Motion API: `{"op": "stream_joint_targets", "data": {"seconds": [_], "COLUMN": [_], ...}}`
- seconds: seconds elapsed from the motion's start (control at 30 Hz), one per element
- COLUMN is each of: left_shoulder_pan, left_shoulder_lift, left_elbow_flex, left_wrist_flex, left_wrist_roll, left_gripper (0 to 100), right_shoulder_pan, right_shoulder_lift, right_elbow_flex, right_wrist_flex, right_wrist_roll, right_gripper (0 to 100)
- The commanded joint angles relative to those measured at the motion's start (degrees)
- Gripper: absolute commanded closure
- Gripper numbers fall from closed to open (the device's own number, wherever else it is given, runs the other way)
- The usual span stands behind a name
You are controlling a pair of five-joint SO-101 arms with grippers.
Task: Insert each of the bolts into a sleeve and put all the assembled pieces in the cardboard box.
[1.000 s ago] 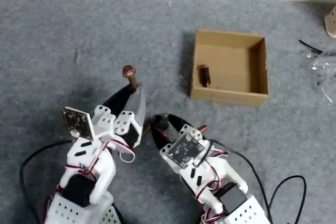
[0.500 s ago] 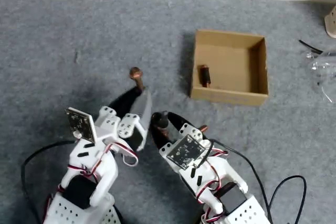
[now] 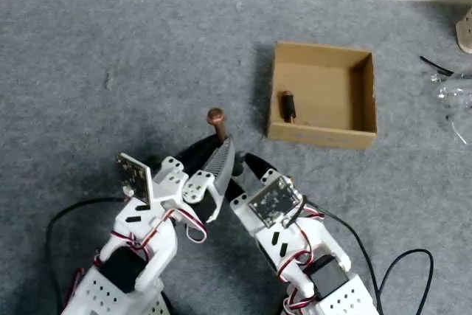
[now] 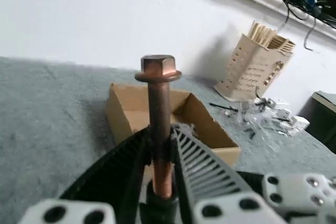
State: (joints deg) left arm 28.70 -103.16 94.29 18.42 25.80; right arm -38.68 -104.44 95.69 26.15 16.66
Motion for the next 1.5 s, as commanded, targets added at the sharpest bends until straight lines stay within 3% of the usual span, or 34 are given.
{"op": "stream_joint_targets", "data": {"seconds": [0.0,0.47,0.67,0.8,1.03,1.23,1.47], "left_shoulder_pan": [0.66,0.84,1.01,6.55,6.64,6.29,5.23], "left_shoulder_lift": [-1.19,-1.1,-1.19,-1.19,-1.19,-1.19,-1.19], "left_elbow_flex": [0.57,2.95,2.95,2.95,2.95,2.95,2.95], "left_wrist_flex": [-4.31,-6.24,1.05,5.45,3.87,0.44,0.26], "left_wrist_roll": [0.26,0.26,0.26,0.18,-0.26,-6.86,-7.21], "left_gripper": [99,99,99,99,99,99,99], "right_shoulder_pan": [1.01,1.19,3.65,3.82,3.91,5.76,5.58], "right_shoulder_lift": [-0.84,-0.92,-0.92,-0.92,-0.92,-0.92,-0.92], "right_elbow_flex": [5.58,5.58,5.32,5.41,5.14,5.14,5.14], "right_wrist_flex": [-2.07,-2.07,-2.15,-2.15,-2.15,-2.15,-2.07], "right_wrist_roll": [-0.88,-0.88,-1.76,-4.31,-4.57,-4.57,-4.22], "right_gripper": [99.4,99.4,99.4,99.4,99.4,99.4,99.4]}}
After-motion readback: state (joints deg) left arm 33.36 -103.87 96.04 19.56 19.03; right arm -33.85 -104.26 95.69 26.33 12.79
